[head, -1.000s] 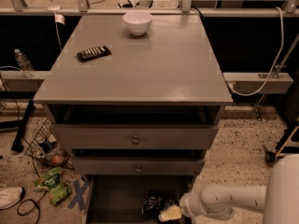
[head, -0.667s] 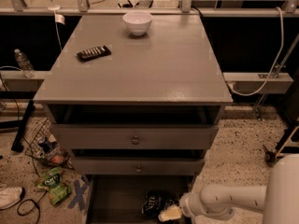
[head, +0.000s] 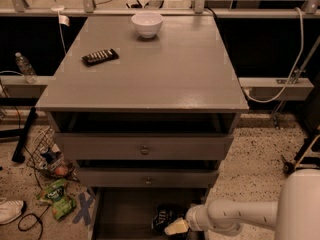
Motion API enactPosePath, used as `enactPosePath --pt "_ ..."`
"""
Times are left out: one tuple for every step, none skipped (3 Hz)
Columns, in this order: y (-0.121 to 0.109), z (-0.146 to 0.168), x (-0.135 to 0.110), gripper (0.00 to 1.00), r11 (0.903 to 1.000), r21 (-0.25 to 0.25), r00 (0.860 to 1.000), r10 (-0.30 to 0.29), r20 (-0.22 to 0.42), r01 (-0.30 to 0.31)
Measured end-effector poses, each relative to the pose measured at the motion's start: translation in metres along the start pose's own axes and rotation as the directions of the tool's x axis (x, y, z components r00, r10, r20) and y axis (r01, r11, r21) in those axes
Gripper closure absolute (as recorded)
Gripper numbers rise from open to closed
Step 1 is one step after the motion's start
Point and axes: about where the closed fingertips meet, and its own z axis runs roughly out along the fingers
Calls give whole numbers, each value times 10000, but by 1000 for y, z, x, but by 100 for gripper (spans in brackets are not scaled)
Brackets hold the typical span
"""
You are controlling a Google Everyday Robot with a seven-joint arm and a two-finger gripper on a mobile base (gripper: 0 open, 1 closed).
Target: Pick blue chip bag from bottom drawer and place on counter
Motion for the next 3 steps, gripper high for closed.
enactPosePath --pt "5 16 -5 0 9993 60 9993 -379 -74 379" --pt "5 36 -6 0 9989 -23 9987 -470 -209 469" --pt "-6 61 -2 0 9985 230 9979 -480 -443 490"
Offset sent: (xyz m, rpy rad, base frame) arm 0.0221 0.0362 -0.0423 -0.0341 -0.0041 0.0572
